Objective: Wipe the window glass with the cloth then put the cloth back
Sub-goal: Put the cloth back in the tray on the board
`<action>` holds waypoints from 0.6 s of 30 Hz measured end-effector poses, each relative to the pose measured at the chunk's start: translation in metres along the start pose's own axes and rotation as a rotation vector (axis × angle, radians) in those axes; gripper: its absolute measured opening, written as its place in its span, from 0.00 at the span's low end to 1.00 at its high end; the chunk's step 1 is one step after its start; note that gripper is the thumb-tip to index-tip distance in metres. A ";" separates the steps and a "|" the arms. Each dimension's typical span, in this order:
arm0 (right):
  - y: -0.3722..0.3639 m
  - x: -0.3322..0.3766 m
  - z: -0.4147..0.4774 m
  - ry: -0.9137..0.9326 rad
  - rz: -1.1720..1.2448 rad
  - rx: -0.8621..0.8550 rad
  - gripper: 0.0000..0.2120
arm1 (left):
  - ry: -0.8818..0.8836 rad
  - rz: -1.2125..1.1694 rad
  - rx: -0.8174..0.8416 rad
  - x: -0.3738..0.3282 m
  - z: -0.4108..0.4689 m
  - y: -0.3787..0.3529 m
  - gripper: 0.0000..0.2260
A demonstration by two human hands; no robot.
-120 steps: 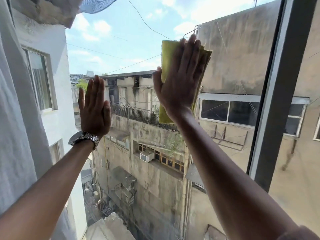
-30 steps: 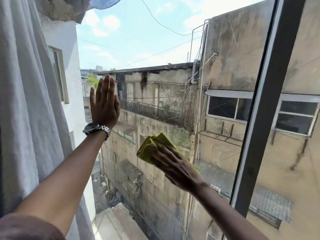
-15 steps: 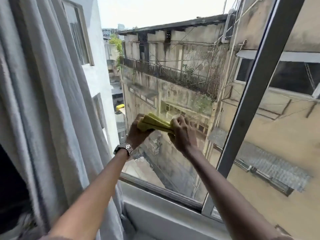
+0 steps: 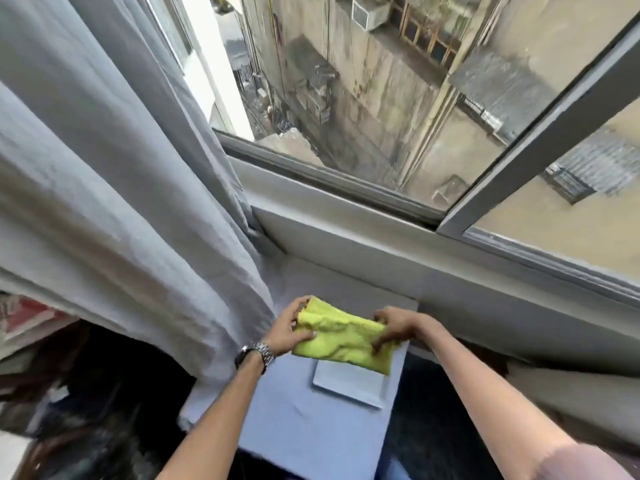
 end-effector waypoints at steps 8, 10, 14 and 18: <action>-0.147 -0.174 0.086 -0.233 0.272 -0.319 0.22 | 0.222 -0.025 -0.154 0.188 0.103 -0.116 0.15; -0.169 -0.198 0.102 -0.245 0.300 -0.378 0.21 | 0.231 0.002 -0.194 0.199 0.120 -0.128 0.18; -0.199 -0.232 0.115 -0.267 0.254 -0.565 0.18 | 0.128 0.163 -0.317 0.209 0.149 -0.142 0.19; -0.209 -0.240 0.119 -0.261 0.008 -0.593 0.10 | 0.071 0.586 -0.354 0.198 0.157 -0.154 0.19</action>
Point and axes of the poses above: each hand's wrist, its own z-axis towards the middle knuckle, its own y-axis out of the back of the hand, x = y × z, the point moved 8 cm from there along z, towards the middle knuckle, and after that the axes turned 13 degrees about y, right-handed, at the moved point
